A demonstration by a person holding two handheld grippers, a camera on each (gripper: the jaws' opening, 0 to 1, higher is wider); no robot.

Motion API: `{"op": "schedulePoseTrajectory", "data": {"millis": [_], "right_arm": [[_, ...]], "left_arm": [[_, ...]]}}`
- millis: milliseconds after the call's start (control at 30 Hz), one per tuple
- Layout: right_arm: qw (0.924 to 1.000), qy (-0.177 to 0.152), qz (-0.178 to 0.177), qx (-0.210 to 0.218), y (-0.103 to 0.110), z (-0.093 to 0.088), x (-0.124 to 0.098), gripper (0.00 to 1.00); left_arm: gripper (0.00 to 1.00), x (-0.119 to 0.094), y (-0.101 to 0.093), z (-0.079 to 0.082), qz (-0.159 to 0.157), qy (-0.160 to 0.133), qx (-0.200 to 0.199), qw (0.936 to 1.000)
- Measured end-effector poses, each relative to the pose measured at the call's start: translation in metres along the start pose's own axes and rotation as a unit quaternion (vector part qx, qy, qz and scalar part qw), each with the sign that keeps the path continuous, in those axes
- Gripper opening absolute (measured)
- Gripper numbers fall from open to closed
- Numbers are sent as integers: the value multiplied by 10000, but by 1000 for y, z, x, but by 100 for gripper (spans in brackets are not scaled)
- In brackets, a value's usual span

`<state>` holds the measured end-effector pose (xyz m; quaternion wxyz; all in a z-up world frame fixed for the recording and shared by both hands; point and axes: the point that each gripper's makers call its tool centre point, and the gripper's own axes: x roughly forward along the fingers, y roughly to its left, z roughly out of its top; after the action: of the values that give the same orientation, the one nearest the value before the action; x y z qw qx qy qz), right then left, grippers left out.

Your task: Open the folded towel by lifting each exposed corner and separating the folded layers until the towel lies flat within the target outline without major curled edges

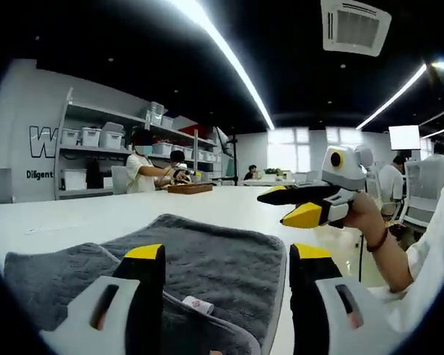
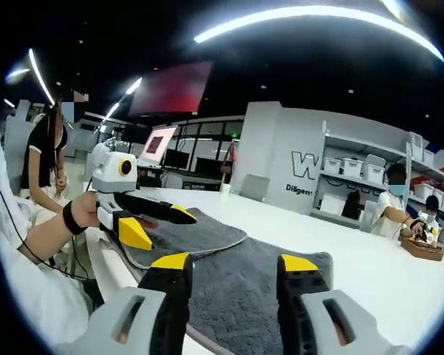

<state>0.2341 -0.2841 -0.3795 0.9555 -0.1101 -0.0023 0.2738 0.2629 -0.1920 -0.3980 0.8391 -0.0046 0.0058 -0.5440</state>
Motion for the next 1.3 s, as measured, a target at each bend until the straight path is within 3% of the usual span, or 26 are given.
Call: {"op": "schedulePoseTrajectory", "data": {"millis": [400,500,567,667,733,800,900,1033,1200,1300], "right_arm": [[9999,59,75,-47,7,0,1,42],[9999,78,70,-45,7,-1,1,42],[9999,62,68,-48,8,-1,1,42],[9999,81,73,-67,8,-1,1,42],[9999,86,78,-82,9,-1,1,42],[9999,89,86,-71,9,-1,1,42],[9999,90,91,-94,10,0,1,42],[9999,61,100,-81,11,1,1,42],[9999,72,105,-57,12,0,1,42],[9999,63,104,-74,12,1,1,42]], "left_arm": [[63,-25,7,0,253,1,128,9996],[64,-29,1,7,125,-248,-42,9996],[63,-33,-1,7,138,-237,-23,9996],[62,-35,-3,3,141,-142,-81,9998],[62,-37,-2,0,187,-63,102,9998],[62,-39,2,-3,314,11,63,9995],[61,-44,-1,-9,257,9,-63,9996],[59,-48,1,-19,447,285,170,9984],[48,-49,-3,-24,436,360,319,9979],[48,-49,-4,-33,467,595,397,9963]]}}
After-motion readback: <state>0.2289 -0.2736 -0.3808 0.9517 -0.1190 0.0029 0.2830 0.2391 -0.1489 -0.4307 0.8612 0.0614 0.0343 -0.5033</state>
